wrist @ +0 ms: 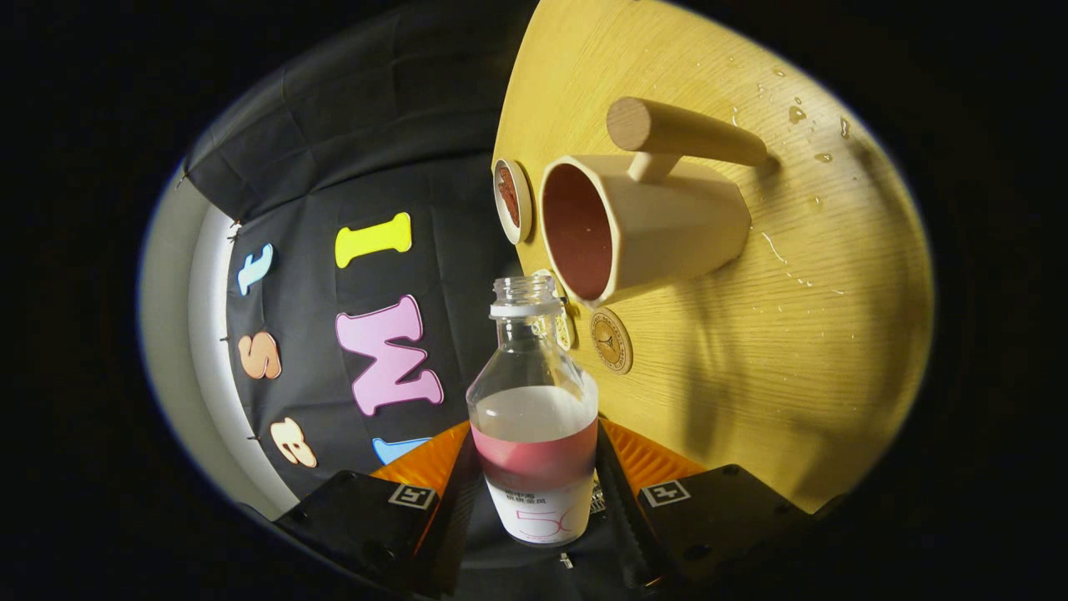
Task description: Take the bottle from table, then pour the juice into the cup, finally place the bottle on the coaster
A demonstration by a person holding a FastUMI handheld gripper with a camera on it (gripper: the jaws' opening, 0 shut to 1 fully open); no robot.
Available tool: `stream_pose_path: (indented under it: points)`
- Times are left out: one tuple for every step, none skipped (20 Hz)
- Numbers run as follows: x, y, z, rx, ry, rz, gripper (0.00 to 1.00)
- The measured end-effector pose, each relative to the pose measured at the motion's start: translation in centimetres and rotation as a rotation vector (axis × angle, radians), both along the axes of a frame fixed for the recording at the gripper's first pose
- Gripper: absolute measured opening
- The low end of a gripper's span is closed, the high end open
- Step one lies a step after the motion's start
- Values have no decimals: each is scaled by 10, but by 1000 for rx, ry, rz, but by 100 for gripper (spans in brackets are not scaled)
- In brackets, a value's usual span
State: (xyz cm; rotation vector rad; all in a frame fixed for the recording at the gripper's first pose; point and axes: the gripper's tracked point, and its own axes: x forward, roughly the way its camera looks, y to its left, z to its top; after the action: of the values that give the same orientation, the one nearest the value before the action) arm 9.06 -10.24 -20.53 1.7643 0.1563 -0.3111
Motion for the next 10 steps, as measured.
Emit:
stream_pose_path:
  points:
    - [1,0,2,10,1,-2,74]
    - [2,0,3,18,1,-3,74]
    - [2,1,5,24,1,-2,74]
    - [2,1,5,29,2,-1,74]
    - [3,1,7,37,4,3,74]
    - [3,1,9,44,6,7,74]
    - [2,0,10,49,6,9,74]
    - [3,-1,11,54,6,16,74]
    - [4,-1,12,62,3,25,74]
    - [5,-1,13,77,3,38,74]
